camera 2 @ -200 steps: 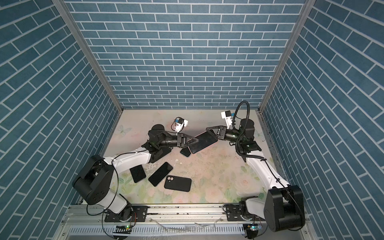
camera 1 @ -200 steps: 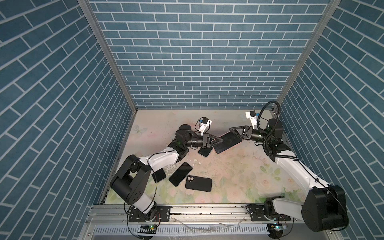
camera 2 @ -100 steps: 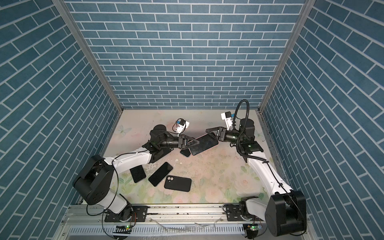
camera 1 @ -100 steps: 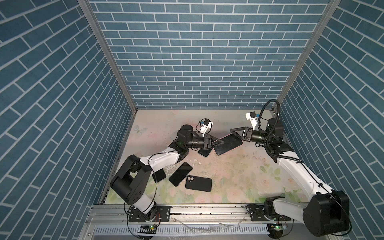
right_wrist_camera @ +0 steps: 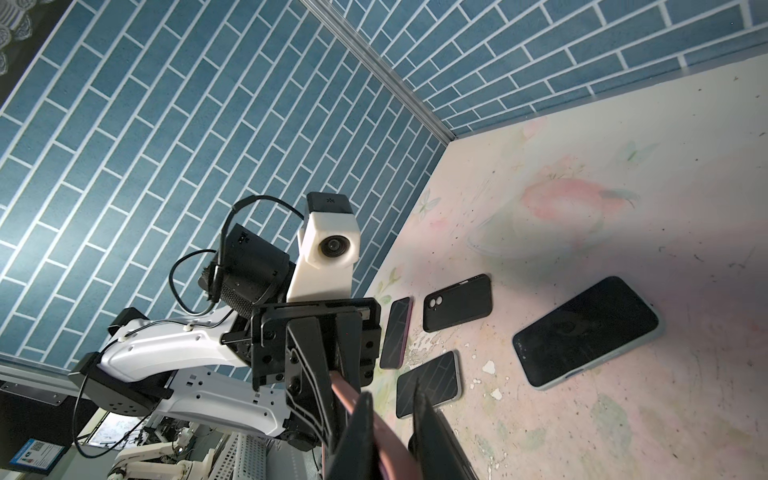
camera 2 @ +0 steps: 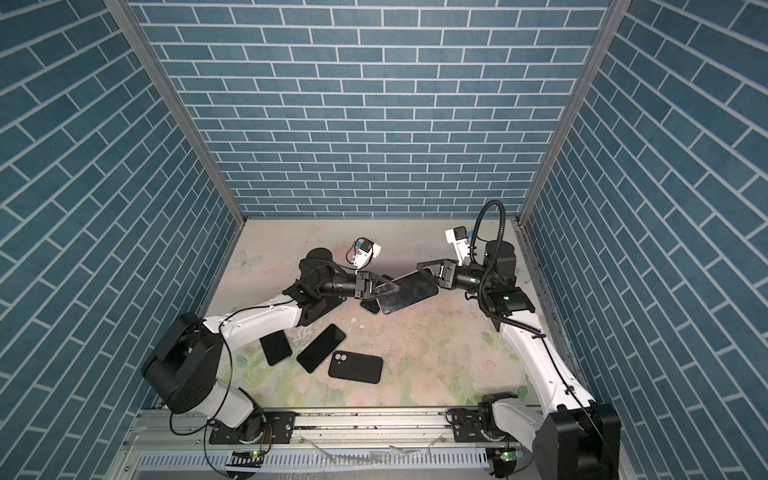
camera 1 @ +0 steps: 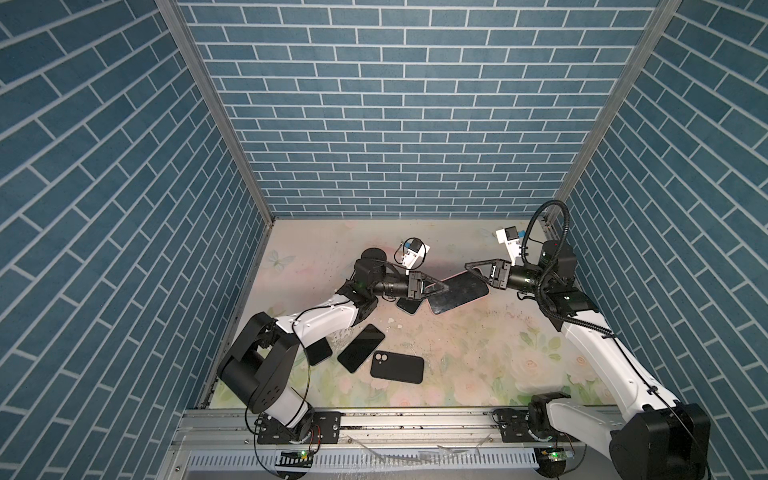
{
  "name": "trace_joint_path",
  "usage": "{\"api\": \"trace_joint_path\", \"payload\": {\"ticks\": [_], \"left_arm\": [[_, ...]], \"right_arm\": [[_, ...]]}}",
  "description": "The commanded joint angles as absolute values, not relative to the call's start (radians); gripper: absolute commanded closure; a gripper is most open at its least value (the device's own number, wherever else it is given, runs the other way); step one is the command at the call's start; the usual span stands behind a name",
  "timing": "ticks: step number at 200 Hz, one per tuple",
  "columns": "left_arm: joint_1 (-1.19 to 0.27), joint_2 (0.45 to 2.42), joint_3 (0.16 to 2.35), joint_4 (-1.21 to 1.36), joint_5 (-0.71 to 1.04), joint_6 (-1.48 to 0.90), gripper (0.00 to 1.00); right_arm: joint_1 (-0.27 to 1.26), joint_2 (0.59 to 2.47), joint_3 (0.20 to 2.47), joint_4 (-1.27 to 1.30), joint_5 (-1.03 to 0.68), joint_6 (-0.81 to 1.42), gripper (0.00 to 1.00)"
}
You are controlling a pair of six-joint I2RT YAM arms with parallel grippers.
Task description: Put the phone into the phone case
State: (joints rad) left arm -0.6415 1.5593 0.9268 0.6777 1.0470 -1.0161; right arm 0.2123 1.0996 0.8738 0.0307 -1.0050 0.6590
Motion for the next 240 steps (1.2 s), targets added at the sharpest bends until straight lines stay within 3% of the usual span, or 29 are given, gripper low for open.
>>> {"api": "trace_joint_path", "payload": {"ticks": [1, 14, 21, 28, 43, 57, 73, 93, 132, 159, 184, 212, 240], "left_arm": [[-0.637, 1.545, 0.946, 0.615, 0.966, -0.981, 0.94], [-0.637, 1.539, 0.948, 0.606, 0.962, -0.975, 0.94], [-0.637, 1.534, 0.949, 0.6, 0.959, -0.971, 0.94], [-0.637, 1.531, 0.951, 0.594, 0.955, -0.967, 0.94], [-0.635, 1.522, 0.951, 0.588, 0.945, -0.963, 0.94], [-0.634, 1.517, 0.954, 0.581, 0.938, -0.961, 0.94], [-0.632, 1.516, 0.957, 0.578, 0.933, -0.959, 0.94], [-0.632, 1.521, 0.962, 0.577, 0.932, -0.96, 0.95], [-0.63, 1.532, 0.966, 0.575, 0.93, -0.963, 0.94], [-0.632, 1.531, 0.973, 0.569, 0.93, -0.964, 0.94], [-0.629, 1.528, 0.983, 0.562, 0.931, -0.96, 0.95], [-0.628, 1.518, 0.989, 0.568, 0.925, -0.965, 0.94], [-0.628, 1.514, 0.999, 0.566, 0.928, -0.966, 0.94]], "right_arm": [[0.222, 1.069, 0.865, 0.007, -0.957, 0.626, 1.0], [0.223, 1.057, 0.873, -0.043, -0.93, 0.586, 1.0], [0.223, 1.051, 0.878, -0.066, -0.922, 0.57, 0.95], [0.223, 1.043, 0.887, -0.104, -0.916, 0.548, 0.81], [0.221, 1.034, 0.904, -0.16, -0.921, 0.515, 0.61], [0.221, 1.032, 0.908, -0.185, -0.964, 0.506, 0.54], [0.221, 1.042, 0.9, -0.192, -1.026, 0.522, 0.54], [0.221, 1.047, 0.876, -0.19, -1.065, 0.541, 0.61], [0.221, 1.008, 0.826, -0.131, -1.024, 0.578, 0.87], [0.221, 1.001, 0.818, -0.14, -0.986, 0.573, 1.0], [0.221, 0.996, 0.815, -0.162, -0.955, 0.563, 1.0], [0.221, 0.993, 0.812, -0.189, -0.965, 0.565, 0.65], [0.221, 0.979, 0.769, -0.137, -1.012, 0.62, 0.6]]}}
